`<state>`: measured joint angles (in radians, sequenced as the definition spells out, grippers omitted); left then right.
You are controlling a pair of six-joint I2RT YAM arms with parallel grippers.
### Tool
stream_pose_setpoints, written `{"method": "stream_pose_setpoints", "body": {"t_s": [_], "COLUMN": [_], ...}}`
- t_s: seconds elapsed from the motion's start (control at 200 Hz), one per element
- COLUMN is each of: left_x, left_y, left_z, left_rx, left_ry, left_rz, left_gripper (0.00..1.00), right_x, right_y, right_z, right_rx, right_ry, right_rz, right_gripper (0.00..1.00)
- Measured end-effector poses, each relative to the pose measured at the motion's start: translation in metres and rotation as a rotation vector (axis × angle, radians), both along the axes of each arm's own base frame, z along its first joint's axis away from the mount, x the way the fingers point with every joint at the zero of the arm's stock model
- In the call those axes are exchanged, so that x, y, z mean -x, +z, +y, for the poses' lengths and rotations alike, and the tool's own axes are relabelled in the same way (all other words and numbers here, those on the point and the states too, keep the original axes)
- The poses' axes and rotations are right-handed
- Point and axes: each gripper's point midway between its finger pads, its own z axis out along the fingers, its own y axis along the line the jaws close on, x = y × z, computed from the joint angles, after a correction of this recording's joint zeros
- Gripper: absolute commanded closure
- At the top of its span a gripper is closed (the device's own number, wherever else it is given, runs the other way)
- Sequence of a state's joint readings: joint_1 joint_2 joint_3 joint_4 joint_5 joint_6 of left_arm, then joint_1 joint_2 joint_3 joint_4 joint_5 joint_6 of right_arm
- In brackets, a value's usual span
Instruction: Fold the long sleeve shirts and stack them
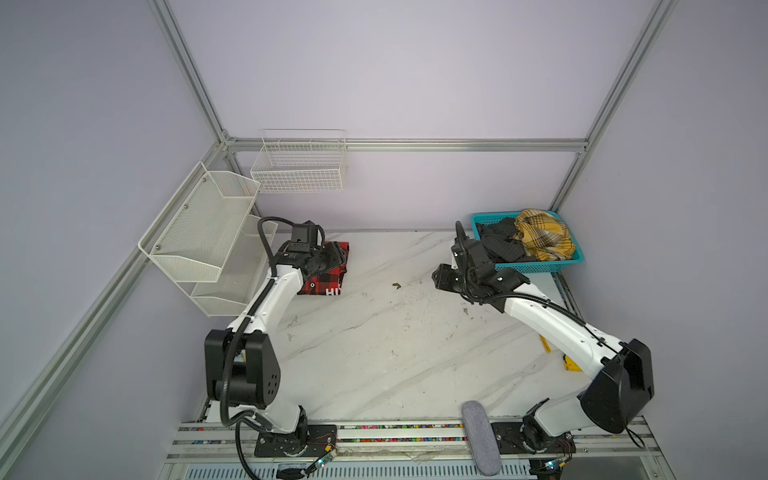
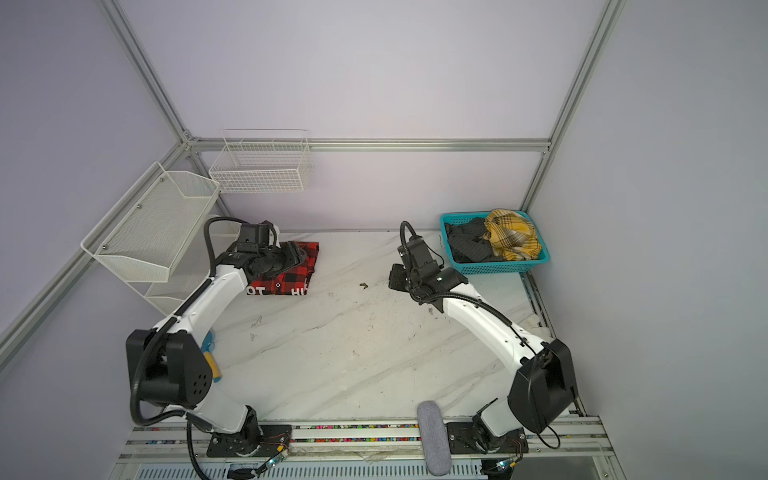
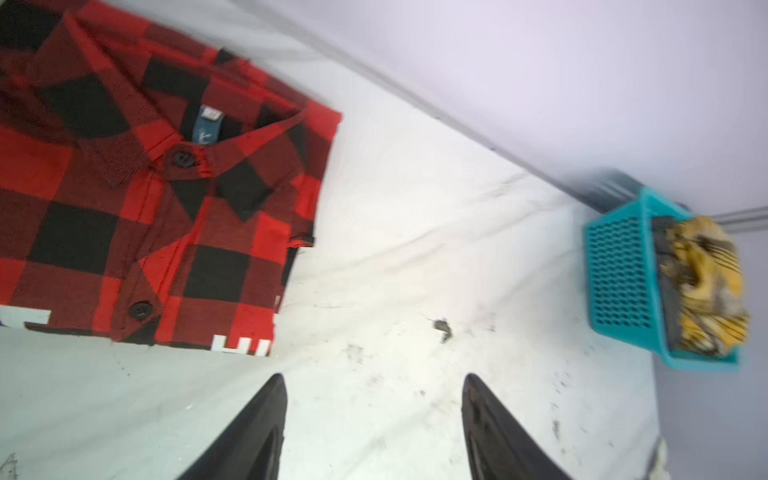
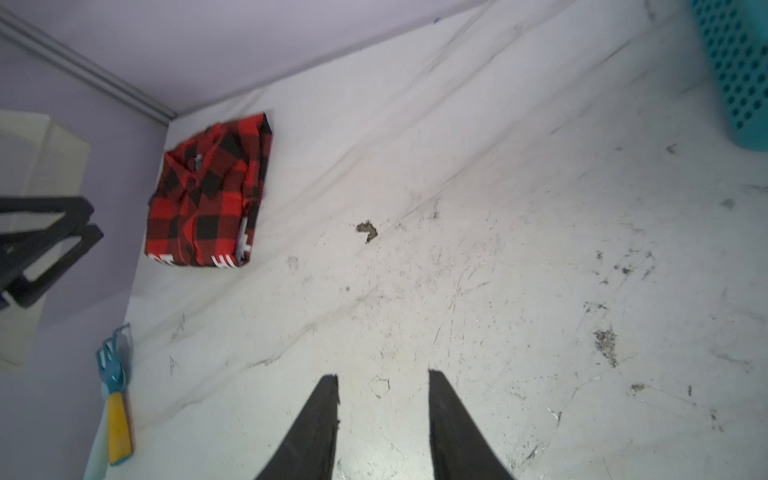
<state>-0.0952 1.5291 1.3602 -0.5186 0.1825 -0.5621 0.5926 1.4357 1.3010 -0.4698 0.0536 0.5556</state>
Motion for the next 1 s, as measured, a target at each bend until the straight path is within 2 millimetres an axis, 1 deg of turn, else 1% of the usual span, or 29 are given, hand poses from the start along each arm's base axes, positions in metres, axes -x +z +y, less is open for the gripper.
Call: {"method": "stream_pose_setpoints", "body": {"t_s": [0.03, 0.09, 0.165, 0.205, 0.245, 0.285, 0.33, 0.355, 0.38, 0.44, 0.49, 0.565, 0.63, 0.695, 0.76, 0.81, 0.87, 0.945, 1.0], "left_x": [0.008, 0.025, 0.046, 0.057, 0.066, 0.073, 0.079, 0.081, 0.082, 0.082, 0.084, 0.089, 0.097, 0.105, 0.110, 0.109, 0.103, 0.095, 0.089], "left_y": [0.015, 0.039, 0.059, 0.065, 0.067, 0.067, 0.062, 0.056, 0.050, 0.027, -0.003, -0.050, -0.086, -0.111, -0.128, -0.136, -0.144, -0.152, -0.155], "left_z": [-0.004, -0.006, -0.004, 0.000, 0.005, 0.013, 0.022, 0.028, 0.034, 0.051, 0.065, 0.085, 0.101, 0.113, 0.119, 0.121, 0.122, 0.125, 0.128], "left_rx": [0.003, -0.005, -0.039, -0.064, -0.093, -0.127, -0.171, -0.199, -0.226, -0.293, -0.357, -0.455, -0.539, -0.608, -0.660, -0.688, -0.723, -0.740, -0.745], "left_ry": [-0.018, -0.045, -0.066, -0.062, -0.051, -0.026, 0.003, 0.025, 0.051, 0.123, 0.179, 0.245, 0.291, 0.320, 0.326, 0.320, 0.301, 0.293, 0.292], "left_rz": [-0.041, -0.117, -0.216, -0.259, -0.294, -0.325, -0.346, -0.350, -0.352, -0.337, -0.286, -0.184, -0.103, -0.057, -0.038, -0.038, -0.037, -0.036, -0.045], "left_gripper": [0.27, 0.23, 0.17, 0.15, 0.13, 0.12, 0.10, 0.07, 0.00, 0.00, 0.00, 0.01, 0.00, 0.00, 0.00, 0.00, 0.00, 0.00, 0.00], "right_x": [0.000, 0.002, 0.007, 0.009, 0.011, 0.012, 0.011, 0.011, 0.010, 0.009, 0.012, 0.018, 0.022, 0.023, 0.025, 0.027, 0.029, 0.028, 0.029], "right_y": [0.012, 0.035, 0.061, 0.072, 0.078, 0.080, 0.077, 0.073, 0.068, 0.049, 0.028, 0.000, -0.014, -0.022, -0.029, -0.035, -0.043, -0.054, -0.066], "right_z": [-0.008, -0.023, -0.042, -0.052, -0.061, -0.071, -0.082, -0.089, -0.096, -0.113, -0.128, -0.150, -0.168, -0.188, -0.210, -0.228, -0.250, -0.272, -0.288], "right_rx": [-0.001, 0.001, 0.013, 0.026, 0.043, 0.065, 0.098, 0.122, 0.145, 0.214, 0.283, 0.378, 0.425, 0.445, 0.450, 0.460, 0.483, 0.517, 0.550], "right_ry": [-0.025, -0.075, -0.133, -0.162, -0.191, -0.228, -0.278, -0.314, -0.346, -0.431, -0.490, -0.568, -0.630, -0.696, -0.758, -0.806, -0.877, -0.959, -1.014], "right_rz": [-0.035, -0.102, -0.186, -0.227, -0.257, -0.281, -0.294, -0.299, -0.302, -0.307, -0.300, -0.280, -0.269, -0.271, -0.281, -0.284, -0.271, -0.252, -0.231], "right_gripper": [0.52, 0.50, 0.49, 0.47, 0.44, 0.40, 0.39, 0.39, 0.39, 0.38, 0.32, 0.20, 0.15, 0.12, 0.11, 0.10, 0.10, 0.09, 0.08]}}
